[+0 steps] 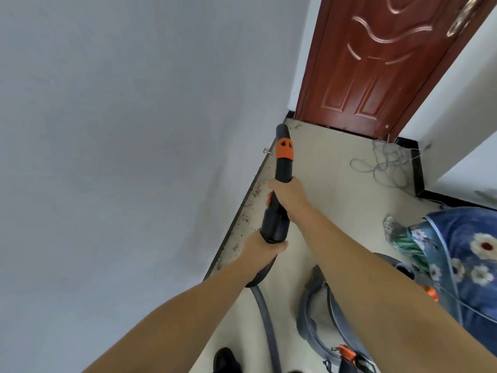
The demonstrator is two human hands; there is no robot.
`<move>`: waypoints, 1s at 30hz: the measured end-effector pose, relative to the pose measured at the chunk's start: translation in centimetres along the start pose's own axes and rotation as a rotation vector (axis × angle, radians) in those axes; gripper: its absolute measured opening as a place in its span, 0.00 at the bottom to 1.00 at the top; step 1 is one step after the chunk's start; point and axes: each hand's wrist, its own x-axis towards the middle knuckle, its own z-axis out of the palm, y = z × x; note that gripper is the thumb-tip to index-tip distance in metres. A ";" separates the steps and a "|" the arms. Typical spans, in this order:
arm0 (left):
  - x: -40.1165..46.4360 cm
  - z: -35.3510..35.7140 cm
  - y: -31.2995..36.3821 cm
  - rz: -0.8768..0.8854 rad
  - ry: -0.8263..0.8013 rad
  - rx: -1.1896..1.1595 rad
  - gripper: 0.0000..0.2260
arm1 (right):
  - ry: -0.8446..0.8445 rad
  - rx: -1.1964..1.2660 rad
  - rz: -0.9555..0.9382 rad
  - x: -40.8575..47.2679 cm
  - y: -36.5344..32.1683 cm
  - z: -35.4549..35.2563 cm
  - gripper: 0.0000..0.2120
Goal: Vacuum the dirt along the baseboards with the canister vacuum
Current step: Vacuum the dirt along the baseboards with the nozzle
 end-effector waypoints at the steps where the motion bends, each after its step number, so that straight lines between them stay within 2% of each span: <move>1: 1.0 -0.4 0.4 0.002 -0.017 0.010 0.06 | 0.019 0.014 0.002 0.9 -0.4 0.1 0.07; 12: 12.8 -1.9 4.6 -0.025 -0.132 0.014 0.07 | 0.074 0.058 0.085 13.0 -3.8 0.5 0.07; 18: 24.6 -1.5 7.1 -0.128 -0.139 -0.006 0.07 | 0.008 0.056 0.162 24.9 -5.3 0.2 0.06; 23: 35.0 0.2 11.1 -0.219 -0.244 0.123 0.06 | 0.000 0.010 0.273 35.6 -7.0 -2.9 0.05; 30: 43.1 1.5 14.4 -0.274 -0.237 0.166 0.04 | -0.042 0.025 0.302 44.1 -9.4 -4.7 0.09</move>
